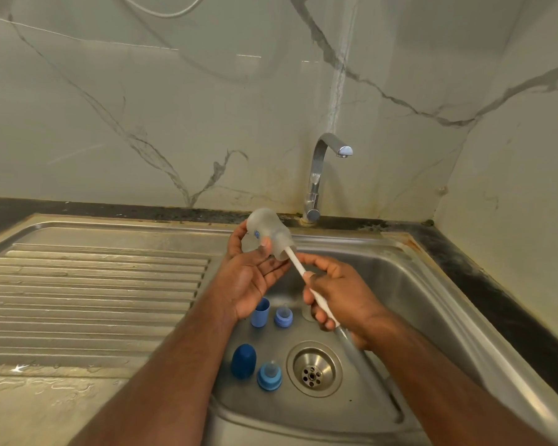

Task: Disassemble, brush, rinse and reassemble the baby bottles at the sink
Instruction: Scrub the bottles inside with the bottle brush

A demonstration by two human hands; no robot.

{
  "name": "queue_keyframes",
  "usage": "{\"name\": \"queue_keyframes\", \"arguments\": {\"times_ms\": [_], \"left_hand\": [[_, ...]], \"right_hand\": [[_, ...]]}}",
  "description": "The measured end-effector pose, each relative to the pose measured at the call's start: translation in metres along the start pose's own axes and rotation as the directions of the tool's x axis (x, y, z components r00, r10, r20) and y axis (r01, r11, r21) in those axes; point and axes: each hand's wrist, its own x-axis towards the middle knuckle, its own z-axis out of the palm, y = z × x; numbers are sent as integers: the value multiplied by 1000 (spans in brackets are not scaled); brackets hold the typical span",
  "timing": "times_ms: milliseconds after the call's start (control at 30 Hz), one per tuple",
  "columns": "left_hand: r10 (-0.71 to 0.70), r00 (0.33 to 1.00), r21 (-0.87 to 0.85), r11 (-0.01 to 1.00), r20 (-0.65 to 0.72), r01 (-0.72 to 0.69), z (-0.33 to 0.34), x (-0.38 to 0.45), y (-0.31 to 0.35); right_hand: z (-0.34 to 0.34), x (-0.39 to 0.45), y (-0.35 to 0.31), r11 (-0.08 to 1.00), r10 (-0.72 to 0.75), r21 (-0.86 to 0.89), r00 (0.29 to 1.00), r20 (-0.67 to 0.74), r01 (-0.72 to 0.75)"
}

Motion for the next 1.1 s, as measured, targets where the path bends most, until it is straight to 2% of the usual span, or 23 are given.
{"name": "queue_keyframes", "arguments": {"times_ms": [67, 267, 333, 400, 500, 600, 700, 800, 867, 933, 1100], "left_hand": [[-1, 1000, 12, 1000, 3, 1, -1, -1, 0], [-18, 999, 11, 1000, 29, 17, 0, -4, 3], [-25, 1000, -10, 1000, 15, 25, 1, -2, 1], [-26, 1000, -17, 1000, 9, 26, 2, -2, 0], [-22, 999, -16, 1000, 27, 22, 1, -2, 2], [-32, 999, -5, 999, 36, 32, 2, -4, 4], [-32, 999, -13, 999, 24, 32, 3, -5, 4], [-24, 1000, -12, 1000, 8, 24, 3, -3, 1], [-21, 1000, -15, 1000, 7, 21, 4, -3, 1], [-28, 999, -14, 999, 24, 29, 4, -4, 3], [-58, 998, 34, 998, 33, 57, 4, -7, 2]], "right_hand": [[6, -3, 0, 999, -5, 52, 999, 31, 4], [-5, 3, -2, 968, -27, -248, 998, 62, 42], [-7, 2, -1, 980, -48, -191, 999, 12, 49], [-3, 0, 1, 999, -44, -25, 999, -20, 44], [2, -2, 2, 994, -9, 107, 1000, 28, 6], [-4, 0, -1, 1000, 19, 2, 996, 89, -20], [-9, 4, -2, 987, -6, -157, 998, 56, 14], [-8, 3, -1, 997, -39, -63, 999, 12, 40], [-4, 1, -1, 998, -26, 61, 999, 27, 24], [-3, 0, -1, 996, 4, 90, 998, 62, -10], [-18, 3, -5, 989, 32, -147, 996, 88, -19]]}}
